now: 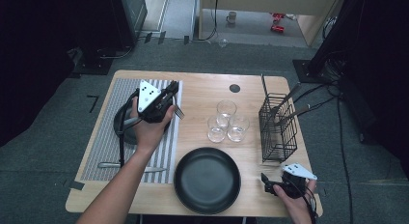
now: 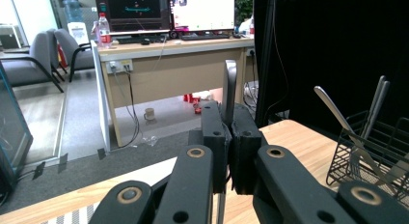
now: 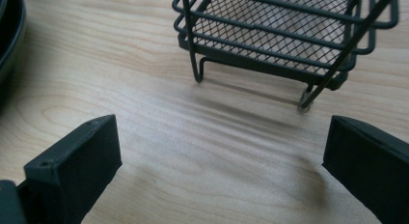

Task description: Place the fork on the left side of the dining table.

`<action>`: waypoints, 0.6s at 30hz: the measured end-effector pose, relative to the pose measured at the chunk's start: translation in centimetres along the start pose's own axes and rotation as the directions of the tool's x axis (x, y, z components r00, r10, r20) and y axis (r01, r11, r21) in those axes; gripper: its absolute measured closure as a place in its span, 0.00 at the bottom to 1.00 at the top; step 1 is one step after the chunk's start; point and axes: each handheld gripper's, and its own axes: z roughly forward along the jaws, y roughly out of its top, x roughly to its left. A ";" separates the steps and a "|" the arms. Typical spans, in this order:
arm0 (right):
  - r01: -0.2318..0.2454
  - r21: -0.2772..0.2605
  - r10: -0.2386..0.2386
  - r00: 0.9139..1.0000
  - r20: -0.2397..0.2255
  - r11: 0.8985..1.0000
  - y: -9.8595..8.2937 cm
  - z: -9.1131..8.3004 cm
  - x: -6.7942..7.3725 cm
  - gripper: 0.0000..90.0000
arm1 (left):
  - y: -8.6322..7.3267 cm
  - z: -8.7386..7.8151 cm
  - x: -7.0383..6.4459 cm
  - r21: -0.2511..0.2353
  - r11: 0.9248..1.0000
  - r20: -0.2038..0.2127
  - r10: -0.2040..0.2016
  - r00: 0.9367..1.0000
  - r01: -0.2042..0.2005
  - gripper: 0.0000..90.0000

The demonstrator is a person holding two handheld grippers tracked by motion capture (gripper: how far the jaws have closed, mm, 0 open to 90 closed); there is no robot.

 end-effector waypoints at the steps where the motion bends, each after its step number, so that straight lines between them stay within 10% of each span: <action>1: 0.005 0.007 -0.005 1.000 0.000 1.000 0.0 0.0 0.0 0.00 | 0.0 0.1 0.0 0.000 1.000 0.000 0.000 1.000 0.000 0.98; 18: 0.015 0.080 -0.020 0.998 0.059 0.997 0.0 0.5 0.5 0.00 | -0.3 1.0 2.2 0.006 0.999 -0.008 -0.034 0.999 0.034 0.98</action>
